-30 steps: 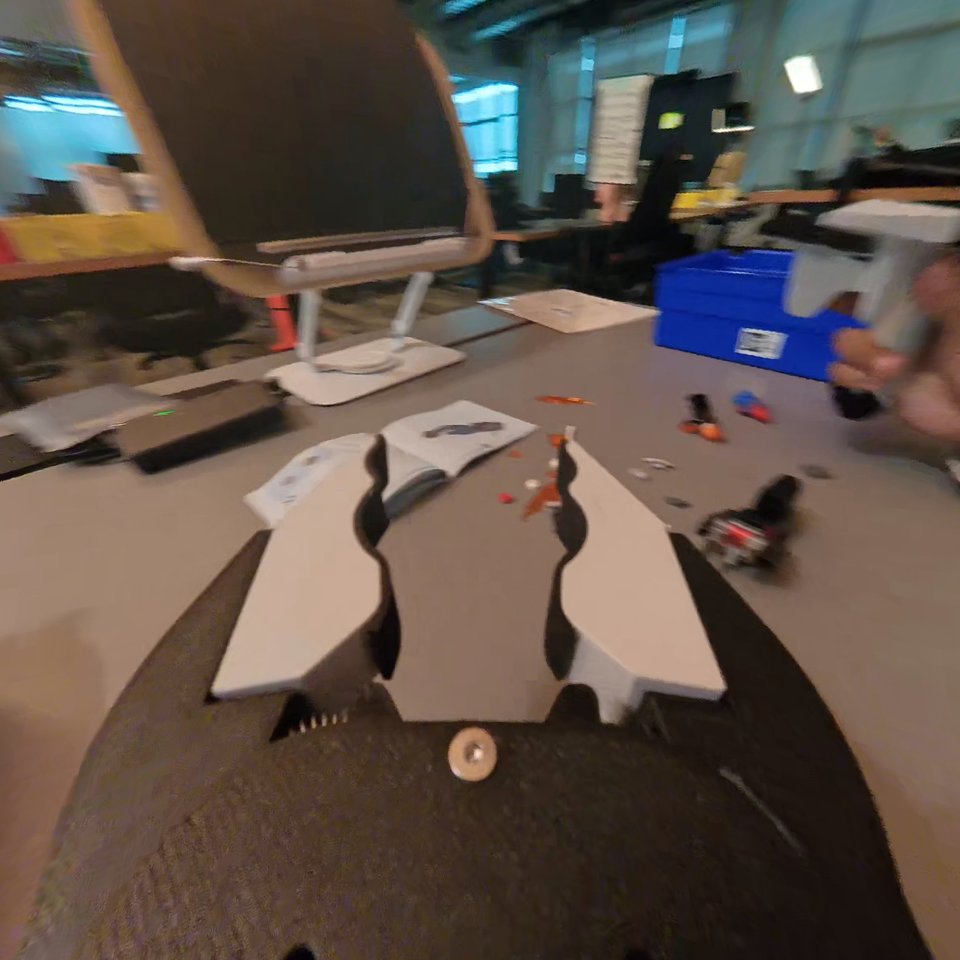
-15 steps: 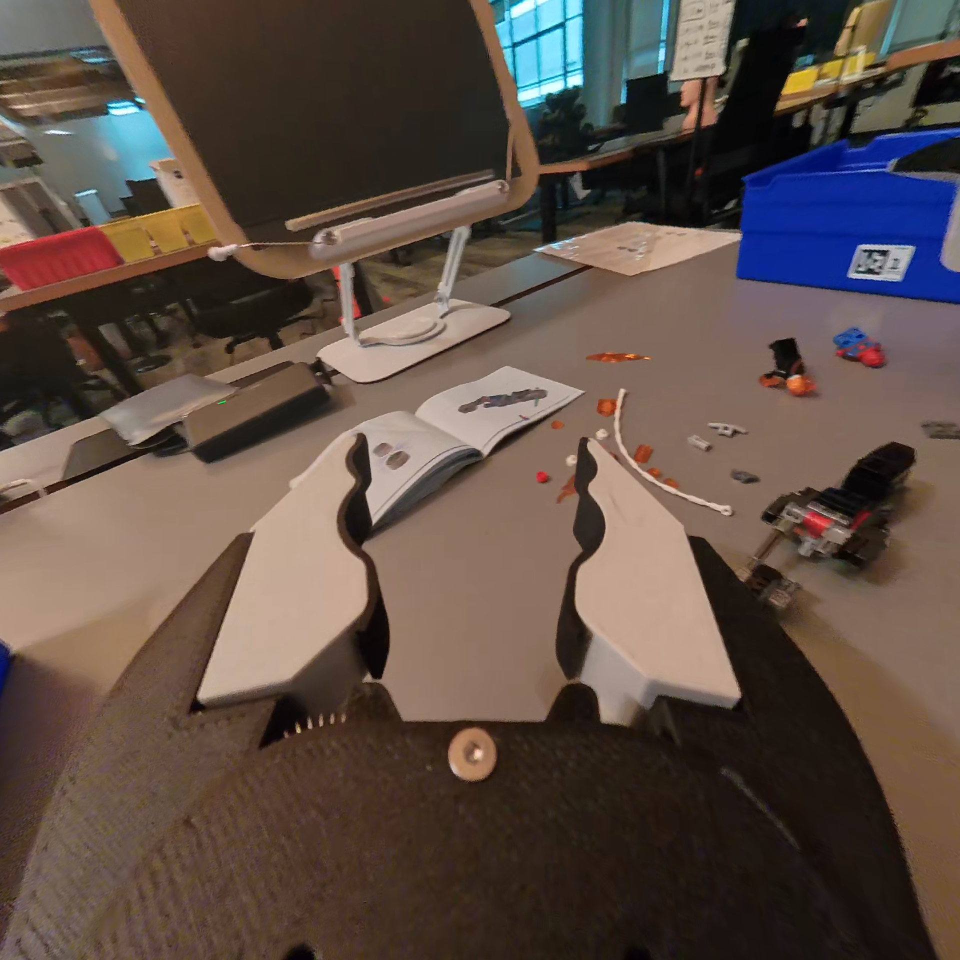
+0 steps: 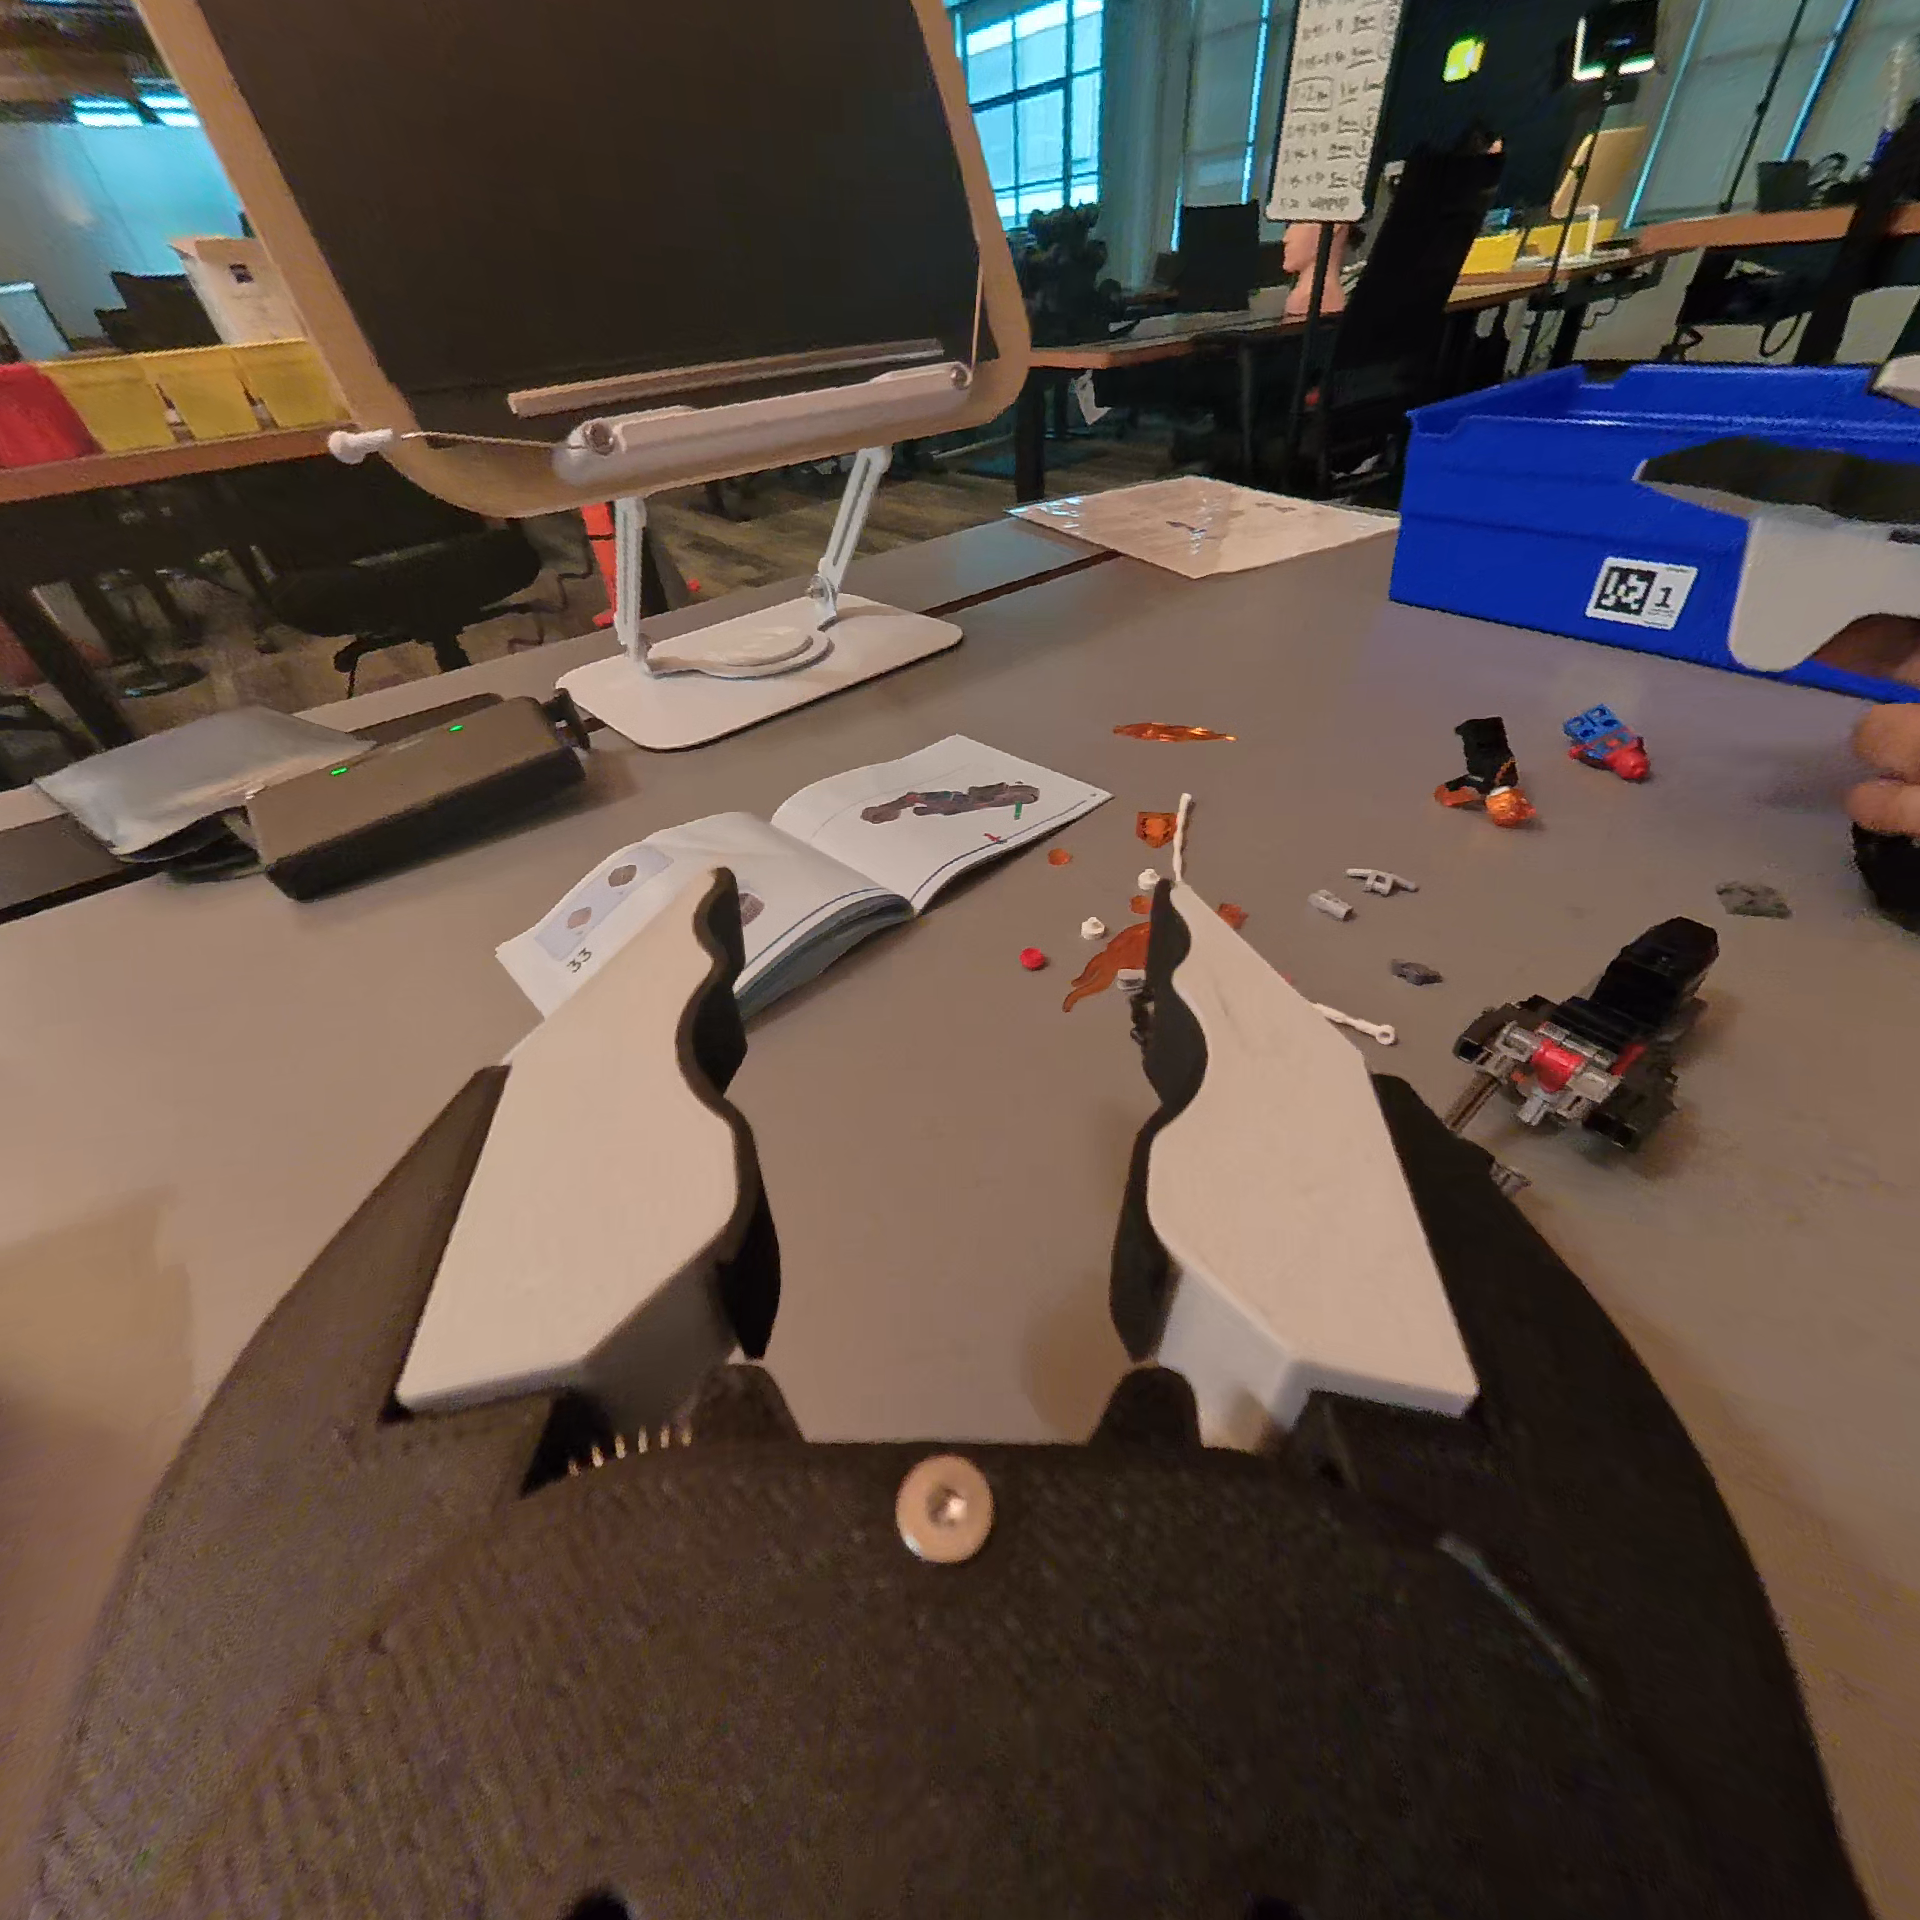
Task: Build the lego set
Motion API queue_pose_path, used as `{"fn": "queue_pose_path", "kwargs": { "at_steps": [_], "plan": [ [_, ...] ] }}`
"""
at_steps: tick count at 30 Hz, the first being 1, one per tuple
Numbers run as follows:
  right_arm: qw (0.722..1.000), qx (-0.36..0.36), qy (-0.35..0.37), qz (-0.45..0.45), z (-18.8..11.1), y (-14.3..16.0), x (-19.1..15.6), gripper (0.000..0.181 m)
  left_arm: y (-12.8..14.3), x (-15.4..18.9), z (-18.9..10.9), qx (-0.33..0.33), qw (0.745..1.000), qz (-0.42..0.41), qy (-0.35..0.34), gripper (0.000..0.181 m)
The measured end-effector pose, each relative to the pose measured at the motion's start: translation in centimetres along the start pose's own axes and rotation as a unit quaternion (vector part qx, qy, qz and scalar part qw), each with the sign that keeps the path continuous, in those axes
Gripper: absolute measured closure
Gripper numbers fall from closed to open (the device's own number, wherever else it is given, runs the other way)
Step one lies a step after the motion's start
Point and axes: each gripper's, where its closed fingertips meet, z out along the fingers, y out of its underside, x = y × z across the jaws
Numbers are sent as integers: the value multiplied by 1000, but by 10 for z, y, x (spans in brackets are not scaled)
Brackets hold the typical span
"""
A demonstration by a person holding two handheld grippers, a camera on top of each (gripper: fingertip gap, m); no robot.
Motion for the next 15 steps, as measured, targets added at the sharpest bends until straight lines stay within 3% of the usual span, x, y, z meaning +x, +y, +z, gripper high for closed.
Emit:
{"fn": "queue_pose_path", "kwargs": {
  "at_steps": [6,10,11,13,15],
  "plan": [
    [994,13,-34,105,-8,2,1,110,0,3,0,-5,997,71,-31,104],
    [997,-14,-28,74,-8,10,-4,107,20,20,18,-74,987,140,-27,102],
    [997,-18,-28,66,-8,12,-6,106,15,25,25,-65,988,136,-31,106],
    [998,-13,-30,62,-14,10,-10,107,1,47,51,-91,987,132,29,143],
    [998,14,-24,62,-25,3,-11,110,-12,48,90,-135,979,141,53,136]
  ]
}}
